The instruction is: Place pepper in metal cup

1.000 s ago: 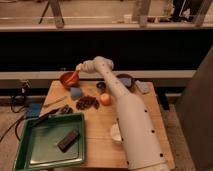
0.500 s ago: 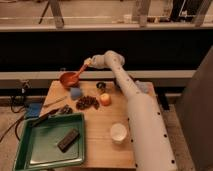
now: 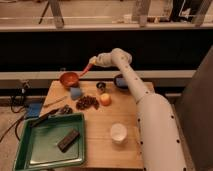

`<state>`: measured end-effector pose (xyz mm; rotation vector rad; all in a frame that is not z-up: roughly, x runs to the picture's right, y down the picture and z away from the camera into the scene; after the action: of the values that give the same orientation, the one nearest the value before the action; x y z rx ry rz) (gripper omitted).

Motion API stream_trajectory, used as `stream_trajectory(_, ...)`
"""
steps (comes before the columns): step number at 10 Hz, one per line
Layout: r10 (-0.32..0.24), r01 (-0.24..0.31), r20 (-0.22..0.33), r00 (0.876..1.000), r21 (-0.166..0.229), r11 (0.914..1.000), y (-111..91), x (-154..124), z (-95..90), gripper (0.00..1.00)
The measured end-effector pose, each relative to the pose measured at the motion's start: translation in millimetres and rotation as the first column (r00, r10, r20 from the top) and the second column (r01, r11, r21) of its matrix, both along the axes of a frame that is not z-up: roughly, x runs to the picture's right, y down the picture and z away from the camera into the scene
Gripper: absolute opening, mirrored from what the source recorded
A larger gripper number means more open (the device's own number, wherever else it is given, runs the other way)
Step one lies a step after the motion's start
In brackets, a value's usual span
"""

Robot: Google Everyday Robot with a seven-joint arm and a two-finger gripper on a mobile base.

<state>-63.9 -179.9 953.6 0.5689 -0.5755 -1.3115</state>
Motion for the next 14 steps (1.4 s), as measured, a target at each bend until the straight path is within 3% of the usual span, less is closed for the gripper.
stream_trajectory(3, -0.045, 0.046, -0.013, 0.999, 0.026, 0.9986, 10, 26, -2.8, 0.0)
stream_trajectory(7, -0.056, 0.058, -0.039, 0.998, 0.07, 0.9959, 20, 59, -4.4, 0.0)
stream_trajectory(11, -0.069, 0.07, -0.014, 0.998, 0.089, 0.9936, 20, 82, -7.2, 0.0)
stream_trajectory(14, -0.095, 0.091, 0.04, 0.995, 0.11, 0.9898, 27, 91, -12.4, 0.0)
